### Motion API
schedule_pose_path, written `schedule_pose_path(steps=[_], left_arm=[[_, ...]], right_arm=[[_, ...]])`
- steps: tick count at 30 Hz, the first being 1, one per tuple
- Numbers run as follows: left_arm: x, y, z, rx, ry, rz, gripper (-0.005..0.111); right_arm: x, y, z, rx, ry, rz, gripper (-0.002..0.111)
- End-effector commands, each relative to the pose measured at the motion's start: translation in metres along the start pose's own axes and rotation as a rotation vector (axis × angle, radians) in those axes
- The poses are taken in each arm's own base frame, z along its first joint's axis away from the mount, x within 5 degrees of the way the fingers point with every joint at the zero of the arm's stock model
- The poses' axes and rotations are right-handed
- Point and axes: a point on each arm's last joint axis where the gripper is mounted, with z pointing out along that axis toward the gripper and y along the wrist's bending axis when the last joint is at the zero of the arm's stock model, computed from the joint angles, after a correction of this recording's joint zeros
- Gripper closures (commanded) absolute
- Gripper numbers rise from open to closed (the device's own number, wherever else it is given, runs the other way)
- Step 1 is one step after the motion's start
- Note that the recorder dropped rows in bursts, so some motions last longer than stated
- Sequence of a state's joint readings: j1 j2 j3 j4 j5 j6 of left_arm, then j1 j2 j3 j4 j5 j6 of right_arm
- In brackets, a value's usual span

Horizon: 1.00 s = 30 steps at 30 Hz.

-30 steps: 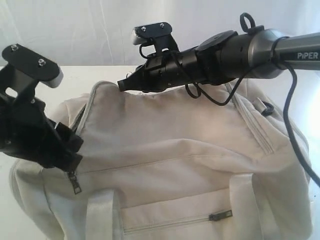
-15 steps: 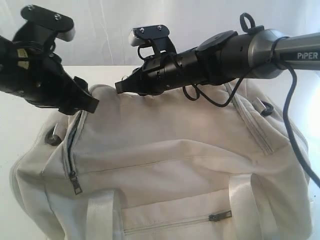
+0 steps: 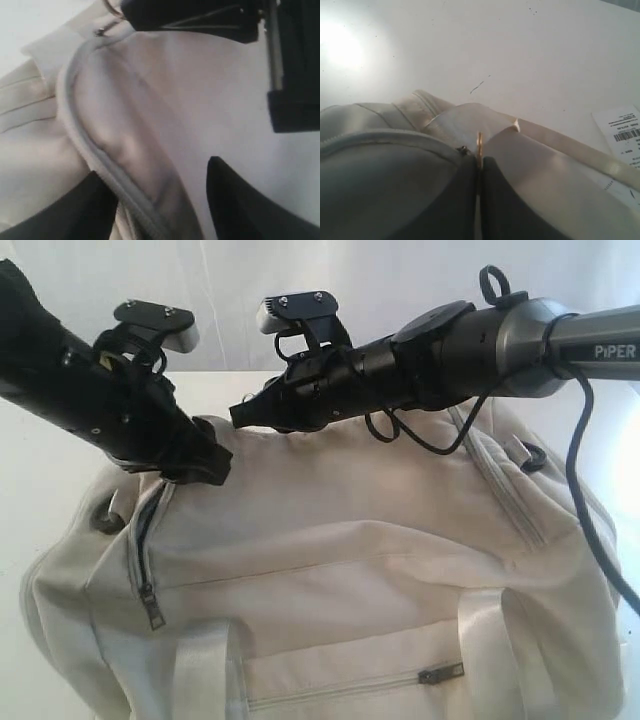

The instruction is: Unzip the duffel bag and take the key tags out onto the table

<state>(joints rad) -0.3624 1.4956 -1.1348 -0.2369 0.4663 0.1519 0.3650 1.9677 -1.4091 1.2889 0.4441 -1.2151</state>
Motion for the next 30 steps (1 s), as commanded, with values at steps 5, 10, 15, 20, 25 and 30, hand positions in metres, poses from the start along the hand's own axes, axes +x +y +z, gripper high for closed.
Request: schedule_pose_path(steps=[5,10,15,20,25,30], left_arm=[[0.001,-0.006,0.003,0.072,0.021,0.030,0.088],[0.002,-0.006,0.005,0.076,0.034,0.031,0.107],[0.003,-0.005,-0.001,0.058,0.042,0.065,0.107],[0.003,-0.006,-0.014,0.048,0.030,0.084,0.107],[0.004,-0.007,-0.023,0.030,0.031,0.069,0.107],[0.007,-0.007,-0.023,0.032,0.059,0.068,0.107]], right_arm=[[0.001,-0.001,-0.002,-0.011,0.009,0.007,0.108],[0.002,-0.001,-0.002,-0.010,0.016,-0.008,0.108],[0.003,-0.003,-0.002,0.007,0.026,-0.038,0.108],[0.002,-0.008,-0.002,0.063,0.024,-0.021,0.108],[0.004,-0.011,-0.003,0.097,0.044,-0.039,0.108],[-0.001,-0.015,-0.011,0.127,0.040,-0.036,0.108]])
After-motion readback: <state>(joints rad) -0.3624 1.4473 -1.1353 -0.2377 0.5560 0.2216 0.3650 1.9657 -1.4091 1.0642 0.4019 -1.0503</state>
